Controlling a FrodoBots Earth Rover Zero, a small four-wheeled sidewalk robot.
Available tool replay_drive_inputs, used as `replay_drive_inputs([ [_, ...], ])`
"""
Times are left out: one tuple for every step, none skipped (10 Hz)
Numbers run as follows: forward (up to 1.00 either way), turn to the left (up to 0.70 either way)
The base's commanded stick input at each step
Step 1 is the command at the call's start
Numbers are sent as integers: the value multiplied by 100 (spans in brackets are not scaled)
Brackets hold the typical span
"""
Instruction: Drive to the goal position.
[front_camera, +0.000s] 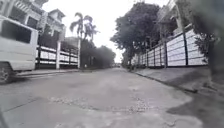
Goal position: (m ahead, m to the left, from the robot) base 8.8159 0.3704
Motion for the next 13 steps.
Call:
replay_drive_inputs([
  [50, 0],
  [50, 0],
  [50, 0],
  [50, -8],
  [50, -15],
  [50, -50],
  [50, -50],
  [50, -50],
  [50, 0],
  [50, 0],
  [50, 0],
  [50, -2],
  [50, -4],
])
